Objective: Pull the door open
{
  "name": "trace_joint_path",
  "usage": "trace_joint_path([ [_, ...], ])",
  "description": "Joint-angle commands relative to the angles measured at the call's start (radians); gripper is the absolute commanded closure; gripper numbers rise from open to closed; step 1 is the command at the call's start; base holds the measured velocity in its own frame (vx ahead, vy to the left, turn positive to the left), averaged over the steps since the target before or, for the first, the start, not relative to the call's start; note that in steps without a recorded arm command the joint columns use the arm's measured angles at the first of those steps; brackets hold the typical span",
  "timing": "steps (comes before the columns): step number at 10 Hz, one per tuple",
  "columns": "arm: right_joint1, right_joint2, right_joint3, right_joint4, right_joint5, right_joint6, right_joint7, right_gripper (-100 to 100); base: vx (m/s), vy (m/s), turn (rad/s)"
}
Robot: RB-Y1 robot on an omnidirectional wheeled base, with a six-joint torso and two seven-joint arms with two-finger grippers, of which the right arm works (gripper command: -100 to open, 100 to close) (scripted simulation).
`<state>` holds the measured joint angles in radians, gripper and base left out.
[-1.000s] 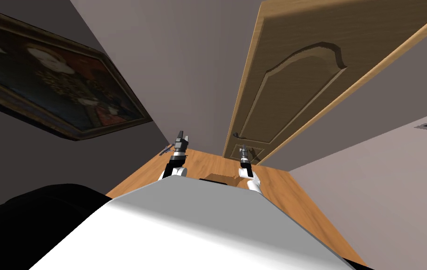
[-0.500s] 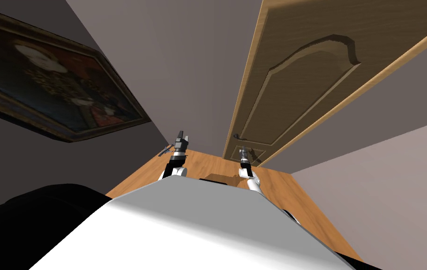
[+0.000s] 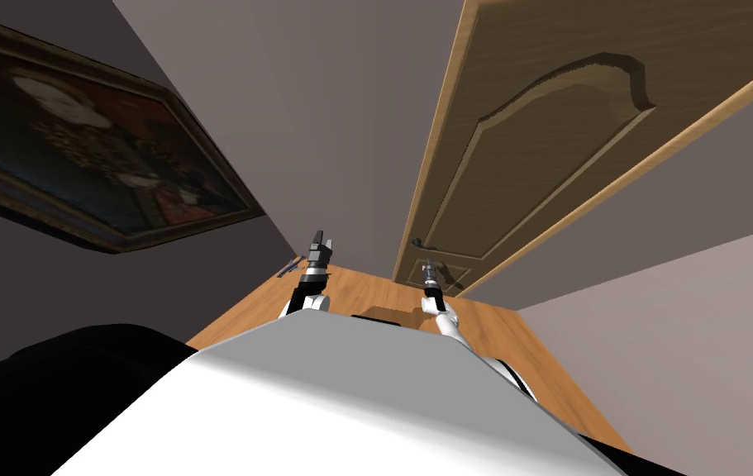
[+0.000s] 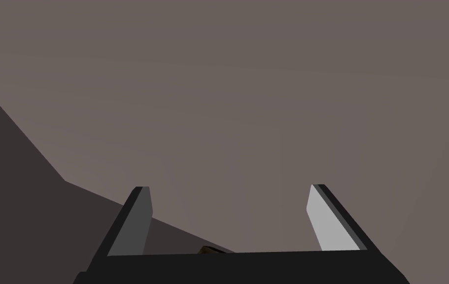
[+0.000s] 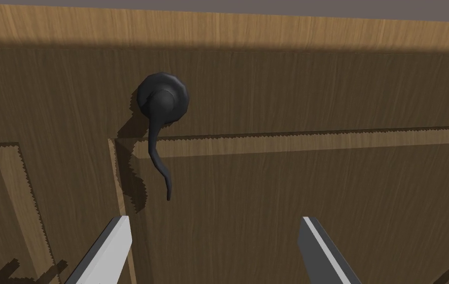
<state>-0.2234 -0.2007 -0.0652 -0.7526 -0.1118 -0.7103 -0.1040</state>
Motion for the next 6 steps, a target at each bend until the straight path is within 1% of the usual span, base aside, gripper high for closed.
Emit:
trace_joint_path([
  [1,-0.014,-0.001,0.0,0.042,-0.003,-0.008,-0.005,-100,0.109,-0.012,0.012],
  [3,-0.038,-0.006,-0.001,0.099,-0.007,-0.017,-0.013,-100,0.094,-0.034,0.015],
  [4,-0.058,-0.011,-0.001,0.146,-0.011,-0.025,-0.021,-100,0.108,-0.039,0.017],
  [6,-0.077,-0.015,-0.002,0.192,-0.014,-0.032,-0.027,-100,0.111,-0.019,0.013],
])
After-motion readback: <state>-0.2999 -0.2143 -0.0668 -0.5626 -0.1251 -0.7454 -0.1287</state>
